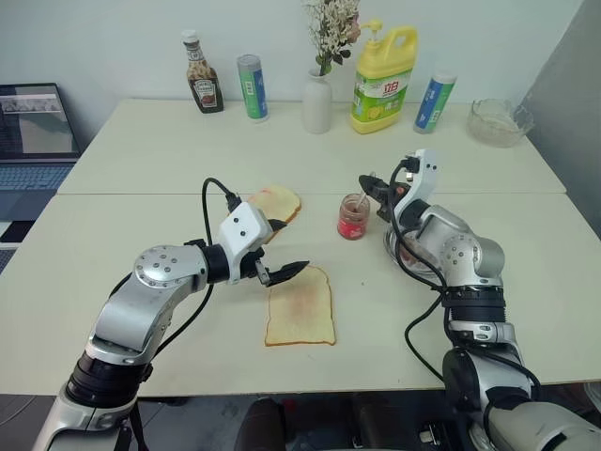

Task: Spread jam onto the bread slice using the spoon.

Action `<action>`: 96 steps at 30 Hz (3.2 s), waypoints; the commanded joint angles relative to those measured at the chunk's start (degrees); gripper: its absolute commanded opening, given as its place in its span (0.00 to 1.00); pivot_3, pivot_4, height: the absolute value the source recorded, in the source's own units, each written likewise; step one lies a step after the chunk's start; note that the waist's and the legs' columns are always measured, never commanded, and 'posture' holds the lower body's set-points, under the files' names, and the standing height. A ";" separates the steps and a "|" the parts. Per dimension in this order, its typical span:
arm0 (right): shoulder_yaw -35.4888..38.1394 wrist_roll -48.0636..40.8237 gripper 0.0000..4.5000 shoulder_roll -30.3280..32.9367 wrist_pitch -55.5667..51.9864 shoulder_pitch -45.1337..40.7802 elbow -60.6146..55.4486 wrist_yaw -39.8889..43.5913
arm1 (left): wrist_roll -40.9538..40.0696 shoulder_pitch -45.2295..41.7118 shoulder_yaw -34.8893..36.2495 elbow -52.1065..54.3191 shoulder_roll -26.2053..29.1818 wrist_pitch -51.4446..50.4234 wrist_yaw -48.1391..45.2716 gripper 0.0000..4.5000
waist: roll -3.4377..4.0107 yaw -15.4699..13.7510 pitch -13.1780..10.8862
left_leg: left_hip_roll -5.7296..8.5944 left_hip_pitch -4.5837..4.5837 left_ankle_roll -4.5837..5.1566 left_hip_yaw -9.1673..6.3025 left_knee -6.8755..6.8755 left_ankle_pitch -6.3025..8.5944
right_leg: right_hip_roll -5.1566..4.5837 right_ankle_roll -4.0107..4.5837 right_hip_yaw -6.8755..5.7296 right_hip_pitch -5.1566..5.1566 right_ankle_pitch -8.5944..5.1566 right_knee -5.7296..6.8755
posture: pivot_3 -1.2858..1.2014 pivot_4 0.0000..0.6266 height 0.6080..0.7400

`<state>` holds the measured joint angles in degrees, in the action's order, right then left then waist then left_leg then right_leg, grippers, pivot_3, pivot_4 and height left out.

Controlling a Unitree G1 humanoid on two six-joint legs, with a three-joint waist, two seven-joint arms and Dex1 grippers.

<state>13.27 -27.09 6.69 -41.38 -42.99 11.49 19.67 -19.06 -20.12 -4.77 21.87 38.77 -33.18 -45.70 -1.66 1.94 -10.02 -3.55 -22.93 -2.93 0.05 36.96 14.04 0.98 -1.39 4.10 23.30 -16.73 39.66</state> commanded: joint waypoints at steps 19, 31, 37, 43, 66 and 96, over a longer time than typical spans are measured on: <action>4.82 -7.70 0.01 0.60 -1.39 -2.82 -2.52 -4.02 | 0.64 -1.18 -0.34 1.28 -0.46 1.17 0.27 1.00 | 0.00 0.03 0.00 | 0.00 -0.02 0.00 0.00 -0.01 0.00 | 0.00 0.00 0.00 0.01 0.00 -0.03 | 0.52 0.24 1.00; 8.23 -12.18 0.01 0.58 -2.74 -4.21 -1.63 -7.07 | 0.71 -1.25 -0.60 1.35 -0.60 1.20 0.34 1.00 | 0.01 0.03 -0.01 | 0.00 -0.03 0.00 0.01 -0.03 0.00 | 0.00 0.00 0.01 0.01 0.00 -0.05 | 0.52 0.24 1.00; 9.53 -14.12 0.01 0.84 -3.51 -4.58 -1.22 -8.34 | 0.74 -1.36 -0.69 1.27 -0.61 1.29 0.38 1.00 | 0.01 0.04 -0.01 | 0.00 -0.03 0.00 0.01 -0.03 0.00 | 0.00 0.00 0.01 0.01 0.00 -0.06 | 0.52 0.24 1.00; 10.99 -16.06 0.01 1.04 -4.38 -4.87 -0.80 -9.68 | 0.69 -1.40 -0.54 1.02 -0.60 1.56 0.28 1.00 | 0.01 0.04 -0.01 | 0.00 -0.04 0.00 0.01 -0.05 0.00 | 0.00 0.00 0.01 0.01 0.00 -0.10 | 0.52 0.24 1.00; 18.88 -29.90 0.01 -0.13 -9.14 -5.41 -2.81 -19.82 | -1.78 -3.36 0.46 -1.62 -5.61 3.86 0.06 1.00 | 0.02 0.04 -0.02 | 0.00 -0.07 0.01 0.03 -0.09 0.00 | 0.00 0.00 0.02 0.01 0.00 -0.15 | 0.52 0.24 1.00; -13.38 -31.65 0.01 3.56 -15.98 9.52 -32.47 -10.45 | -2.78 25.82 18.81 2.04 9.74 13.81 -10.64 1.00 | 0.07 1.21 -0.05 | -0.07 -0.13 0.01 0.02 -0.27 0.01 | -0.04 0.00 -0.01 0.11 -0.03 -0.39 | 0.52 0.24 1.00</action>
<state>2.34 -60.63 9.88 -59.41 -33.82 -17.92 5.70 -22.30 5.15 11.88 22.69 47.71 -22.02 -55.56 -1.58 3.15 -10.07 -3.63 -23.05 -2.92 0.08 36.69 14.05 0.94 -1.39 4.09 23.41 -16.76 39.21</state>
